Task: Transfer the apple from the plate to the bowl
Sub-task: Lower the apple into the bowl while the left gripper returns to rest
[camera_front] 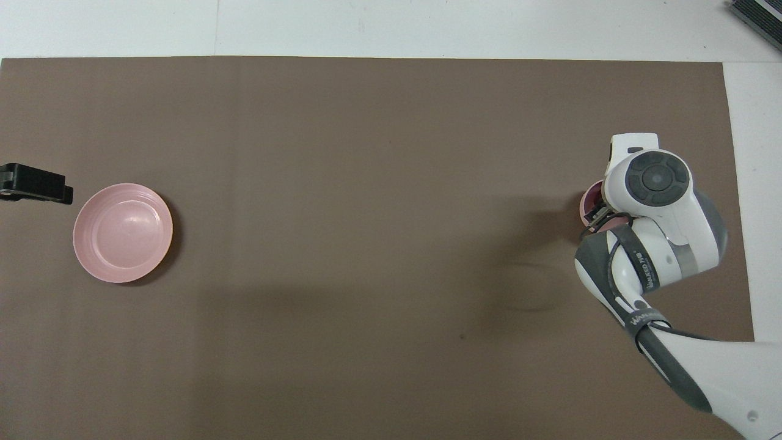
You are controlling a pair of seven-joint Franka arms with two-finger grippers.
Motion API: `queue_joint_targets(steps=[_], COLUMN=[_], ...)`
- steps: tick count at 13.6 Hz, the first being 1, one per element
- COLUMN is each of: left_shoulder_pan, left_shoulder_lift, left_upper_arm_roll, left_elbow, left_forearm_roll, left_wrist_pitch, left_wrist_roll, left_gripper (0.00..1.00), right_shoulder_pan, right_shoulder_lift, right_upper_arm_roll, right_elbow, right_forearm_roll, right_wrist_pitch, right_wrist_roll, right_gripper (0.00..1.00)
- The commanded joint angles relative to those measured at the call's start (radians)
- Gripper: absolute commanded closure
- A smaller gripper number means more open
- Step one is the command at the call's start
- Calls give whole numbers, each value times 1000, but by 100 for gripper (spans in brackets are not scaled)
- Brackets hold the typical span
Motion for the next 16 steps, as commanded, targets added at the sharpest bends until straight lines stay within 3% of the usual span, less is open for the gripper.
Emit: queue_joint_targets(steps=[1, 11, 16], left_shoulder_pan=[11, 11, 11], left_shoulder_lift=[7, 7, 7], left_upper_arm_roll=[-10, -10, -10], left_elbow=[21, 21, 21], left_forearm_roll=[11, 11, 11], left_wrist_pitch=[-26, -26, -26], left_wrist_roll=[-11, -11, -10], left_gripper=[0, 0, 0], right_shoulder_pan=[-17, -20, -22], right_shoulder_lift=[0, -14, -126], right_upper_arm_roll=[9, 11, 14], right_elbow=[-5, 16, 57], right_forearm_roll=[-17, -13, 268], right_wrist_pitch=[29, 7, -97], right_wrist_roll=[22, 16, 20], right_gripper=[0, 0, 0])
